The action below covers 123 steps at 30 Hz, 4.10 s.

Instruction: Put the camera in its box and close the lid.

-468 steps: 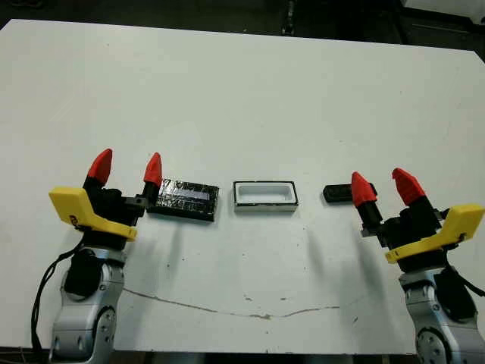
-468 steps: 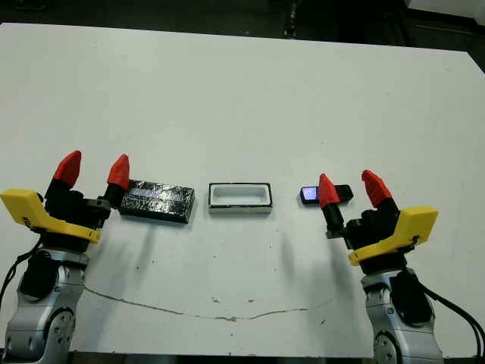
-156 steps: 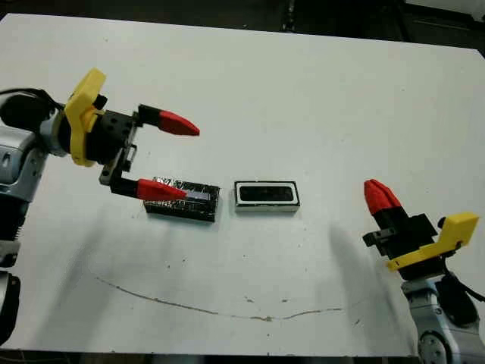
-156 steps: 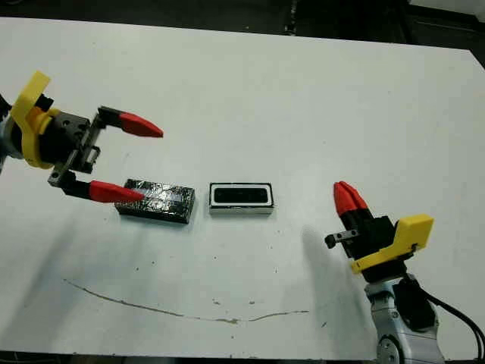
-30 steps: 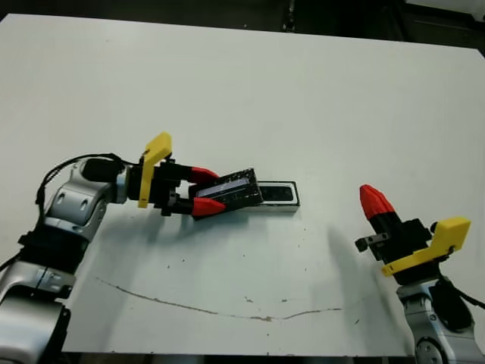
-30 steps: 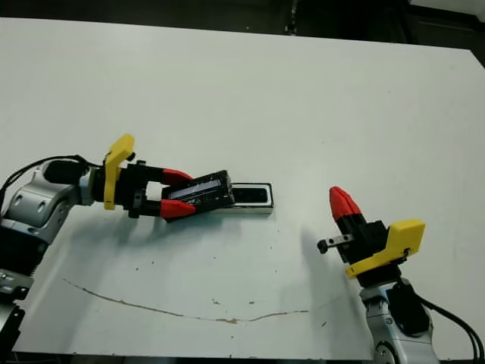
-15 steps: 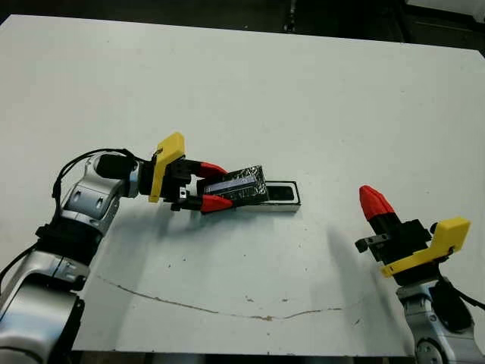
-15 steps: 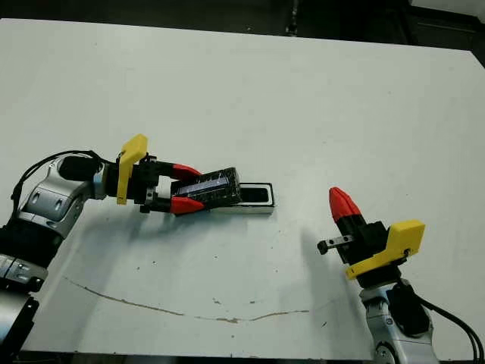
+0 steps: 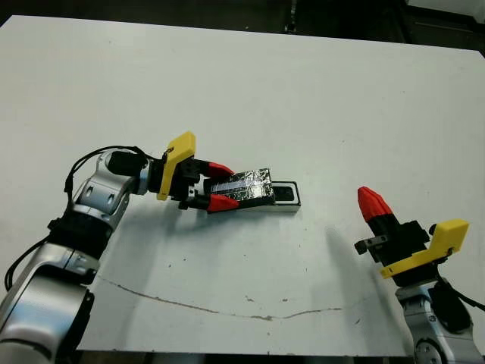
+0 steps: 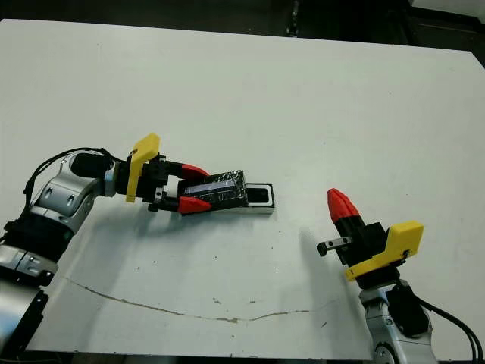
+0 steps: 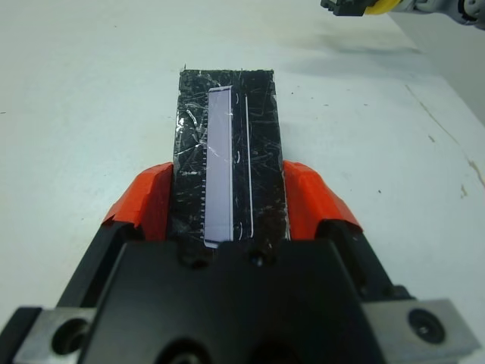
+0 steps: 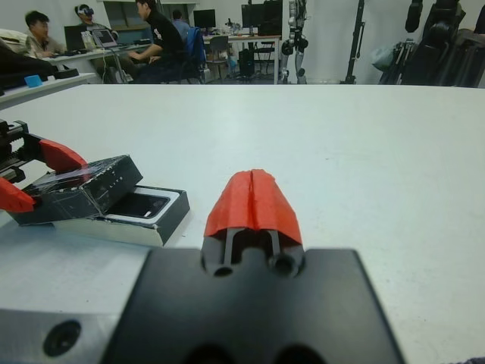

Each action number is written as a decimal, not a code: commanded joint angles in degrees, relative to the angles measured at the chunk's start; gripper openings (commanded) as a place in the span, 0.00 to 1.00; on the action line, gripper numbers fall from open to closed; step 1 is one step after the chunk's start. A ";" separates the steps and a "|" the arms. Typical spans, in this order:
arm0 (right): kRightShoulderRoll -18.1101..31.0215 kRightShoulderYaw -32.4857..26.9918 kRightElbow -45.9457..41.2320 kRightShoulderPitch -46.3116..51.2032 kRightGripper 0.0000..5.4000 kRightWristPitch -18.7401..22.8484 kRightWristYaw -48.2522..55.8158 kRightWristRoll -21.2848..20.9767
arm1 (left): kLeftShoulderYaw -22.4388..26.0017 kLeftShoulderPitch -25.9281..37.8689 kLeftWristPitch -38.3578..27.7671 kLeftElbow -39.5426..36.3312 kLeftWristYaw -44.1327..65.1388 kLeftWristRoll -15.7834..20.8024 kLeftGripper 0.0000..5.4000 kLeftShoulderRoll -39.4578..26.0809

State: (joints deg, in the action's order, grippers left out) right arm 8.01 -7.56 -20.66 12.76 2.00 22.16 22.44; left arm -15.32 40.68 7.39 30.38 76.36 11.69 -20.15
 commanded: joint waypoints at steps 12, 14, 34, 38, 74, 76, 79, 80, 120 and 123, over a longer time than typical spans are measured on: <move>0.50 -0.31 0.65 0.91 0.00 -1.15 0.16 -0.01 | -4.69 2.52 1.52 5.50 -0.60 -4.21 0.58 6.50; 0.65 -0.37 0.34 1.03 0.00 -0.66 -0.04 0.01 | -4.63 3.13 0.50 8.20 -0.16 -4.20 0.58 8.18; 0.43 -0.39 1.00 1.17 0.00 -1.42 -0.08 -0.09 | -8.24 6.70 -14.11 21.17 -0.84 -9.15 0.58 16.81; 0.38 -0.33 0.96 1.22 0.00 -1.48 -0.07 -0.03 | -8.95 7.38 -14.26 22.23 -0.54 -9.84 0.58 18.02; 1.13 -0.65 1.25 0.89 0.00 -1.32 0.23 0.20 | -13.48 1.97 1.52 5.04 -11.69 -14.89 1.00 15.99; 1.04 -0.65 1.49 0.81 0.00 -1.75 0.47 0.41 | -13.00 1.89 1.99 5.40 -11.39 -14.18 1.00 16.10; 0.98 -0.62 1.85 0.71 0.00 -2.17 0.78 0.47 | -12.29 1.64 2.10 5.63 -11.33 -13.25 1.00 15.96; 0.97 -0.61 1.88 0.73 0.00 -2.20 0.76 0.40 | -12.16 1.66 2.25 5.72 -11.34 -13.13 1.00 15.89; 0.79 -0.02 1.88 0.57 0.00 -1.34 0.49 1.15 | 29.07 -25.33 18.12 -39.32 -31.63 16.81 0.96 -0.86; 0.38 0.14 1.37 0.44 0.00 -0.20 -0.67 1.37 | 30.72 -32.02 13.33 -44.97 -41.95 16.82 0.89 7.08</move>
State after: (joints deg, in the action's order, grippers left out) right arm 8.36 -7.14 -19.11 12.82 0.63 22.33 23.79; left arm 14.73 11.90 23.15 -12.43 38.01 28.83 -16.23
